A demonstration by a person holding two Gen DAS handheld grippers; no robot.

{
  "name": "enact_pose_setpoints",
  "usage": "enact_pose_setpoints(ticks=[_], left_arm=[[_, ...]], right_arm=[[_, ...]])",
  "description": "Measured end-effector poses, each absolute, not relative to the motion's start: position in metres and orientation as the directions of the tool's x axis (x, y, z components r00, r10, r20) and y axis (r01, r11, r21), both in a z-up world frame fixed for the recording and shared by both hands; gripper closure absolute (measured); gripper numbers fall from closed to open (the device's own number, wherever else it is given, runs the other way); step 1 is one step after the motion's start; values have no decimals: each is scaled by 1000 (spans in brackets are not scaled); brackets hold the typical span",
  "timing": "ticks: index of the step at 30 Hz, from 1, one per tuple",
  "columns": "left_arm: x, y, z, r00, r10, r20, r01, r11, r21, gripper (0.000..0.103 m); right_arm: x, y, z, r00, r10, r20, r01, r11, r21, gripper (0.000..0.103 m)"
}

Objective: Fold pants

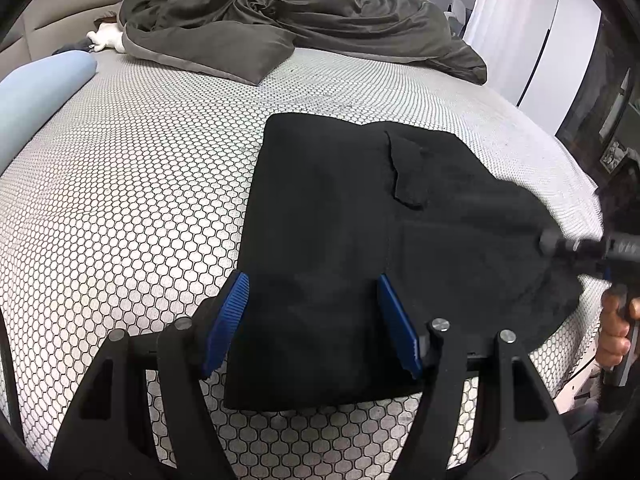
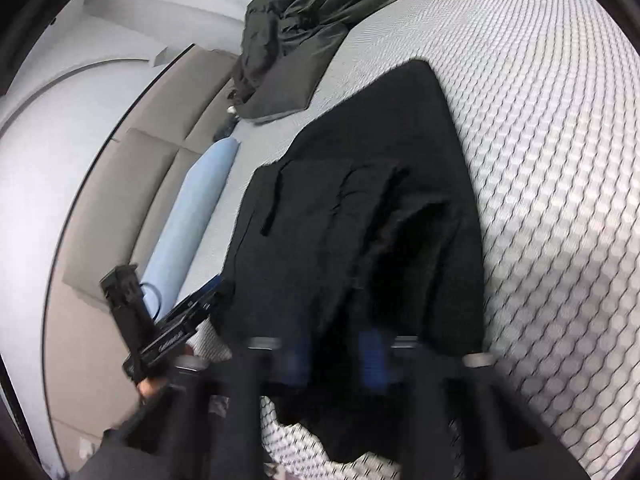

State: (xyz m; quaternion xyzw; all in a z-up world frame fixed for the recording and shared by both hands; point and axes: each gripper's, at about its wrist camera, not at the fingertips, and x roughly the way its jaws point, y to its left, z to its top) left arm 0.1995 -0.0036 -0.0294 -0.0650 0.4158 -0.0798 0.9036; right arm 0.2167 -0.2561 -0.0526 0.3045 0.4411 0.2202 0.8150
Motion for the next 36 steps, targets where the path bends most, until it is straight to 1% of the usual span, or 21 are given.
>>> enact_pose_setpoints(ticks=[2,4,5,6,7,8,9,11,15,17,18,20,23,24,28,29,30,31,33,35,36], left_arm=[[198,-4,-27,643,-211,-736,95,976,-196,40],[196,-3,-26,645,-221,-731,102,974,-204,40],[196,-3,-26,644,-218,-733,101,974,-201,40],[196,-3,-26,641,-215,-736,98,975,-199,40],[197,-3,-27,640,-214,-738,96,975,-199,40],[197,-3,-27,640,-211,-739,93,976,-198,40],[197,-2,-27,638,-212,-741,92,976,-200,40],[197,-1,-26,638,-215,-739,92,975,-204,40],[196,1,-25,637,-216,-740,91,974,-206,40],[195,0,-26,636,-213,-742,88,975,-204,40],[195,0,-26,635,-212,-743,88,975,-203,40],[196,-1,-26,636,-210,-743,89,976,-199,40],[197,-4,-26,637,-209,-742,88,976,-199,40],[197,-4,-26,639,-210,-740,88,976,-200,40],[196,-3,-25,642,-215,-736,88,974,-208,40],[196,-2,-26,640,-212,-738,87,975,-204,40],[197,-1,-28,638,-206,-742,84,976,-199,40],[198,0,-29,634,-203,-746,79,977,-198,40],[200,4,-30,631,-207,-748,70,975,-210,40],[200,9,-25,647,-204,-734,60,974,-218,40],[199,12,-22,660,-203,-724,56,973,-222,40]], right_arm=[[211,-257,-30,591,613,-524,-146,721,677,90],[207,-256,-13,629,596,-499,-185,739,648,89],[206,-254,-10,640,565,-520,-184,770,610,89],[208,-254,-15,635,551,-542,-172,785,596,86],[213,-256,-27,605,546,-580,-138,789,599,81],[220,-260,-48,553,547,-629,-68,781,620,80],[224,-264,-61,523,558,-643,-22,764,645,80],[224,-274,-75,519,630,-577,1,675,738,80],[210,-283,-69,504,708,-495,-31,587,809,62],[204,-277,-65,463,730,-502,-70,595,801,61],[202,-271,-63,439,725,-530,-99,626,774,61],[201,-256,-62,421,688,-591,-136,692,709,62],[203,-244,-60,446,637,-629,-142,744,653,84],[202,-243,-54,472,619,-628,-149,758,635,89],[194,-240,-19,558,613,-559,-230,762,605,90],[194,-237,-15,559,610,-561,-235,766,599,90],[194,-237,-21,537,589,-604,-220,789,574,89],[197,-237,-32,500,554,-665,-193,820,538,86],[205,-234,-55,436,472,-766,-142,877,459,85],[204,-239,-52,449,501,-739,-152,858,490,77],[200,-242,-43,464,514,-722,-168,851,498,64]])
